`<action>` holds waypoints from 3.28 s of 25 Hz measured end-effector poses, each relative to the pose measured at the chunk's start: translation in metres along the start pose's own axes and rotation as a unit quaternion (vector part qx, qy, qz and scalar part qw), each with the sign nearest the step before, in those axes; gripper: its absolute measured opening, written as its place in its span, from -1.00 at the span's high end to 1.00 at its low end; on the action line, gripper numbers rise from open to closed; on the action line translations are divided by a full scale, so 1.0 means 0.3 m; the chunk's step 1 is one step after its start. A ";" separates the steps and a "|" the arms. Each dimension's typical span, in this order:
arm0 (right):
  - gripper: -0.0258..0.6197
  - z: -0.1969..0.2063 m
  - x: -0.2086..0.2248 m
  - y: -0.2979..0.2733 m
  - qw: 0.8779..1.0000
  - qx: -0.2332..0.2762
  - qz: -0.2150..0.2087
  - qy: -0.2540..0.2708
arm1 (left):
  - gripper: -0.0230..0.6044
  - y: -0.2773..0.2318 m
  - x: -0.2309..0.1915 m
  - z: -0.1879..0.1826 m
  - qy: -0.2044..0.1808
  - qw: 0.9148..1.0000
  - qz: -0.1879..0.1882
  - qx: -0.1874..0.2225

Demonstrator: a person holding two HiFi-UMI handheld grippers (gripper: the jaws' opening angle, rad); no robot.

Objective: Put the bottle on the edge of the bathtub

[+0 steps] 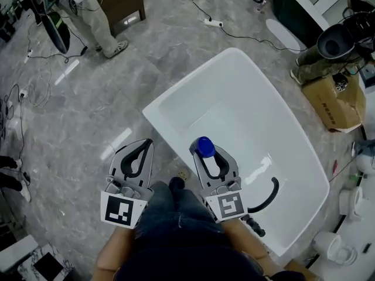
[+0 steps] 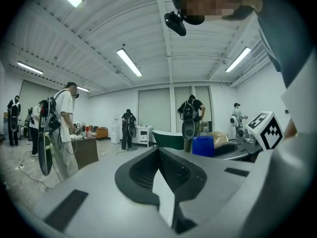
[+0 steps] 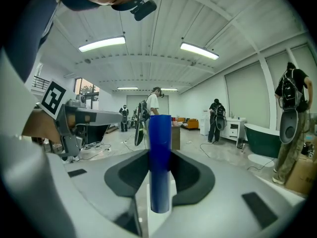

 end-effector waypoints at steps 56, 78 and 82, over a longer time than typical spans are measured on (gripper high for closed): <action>0.45 0.705 -0.201 -0.544 0.984 -0.133 -0.118 0.021 | 0.85 -0.289 -0.262 0.793 0.015 0.966 0.064 -0.251; 0.45 0.794 -0.161 -0.547 0.984 -0.138 -0.112 0.021 | 0.86 -0.376 -0.195 0.941 0.007 0.937 0.182 -0.297; 0.45 0.801 -0.155 -0.518 0.987 -0.127 -0.097 0.008 | 0.85 -0.353 -0.203 0.957 0.015 0.937 0.180 -0.301</action>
Point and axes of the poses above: the fingertips, and each gripper's own axes: y backward along the fingers, x to its right, z out of its underside, the point moved 2 cm from there along y, backward along the fingers, and after that the axes turned 8 degrees about y, right-handed, at the moved point
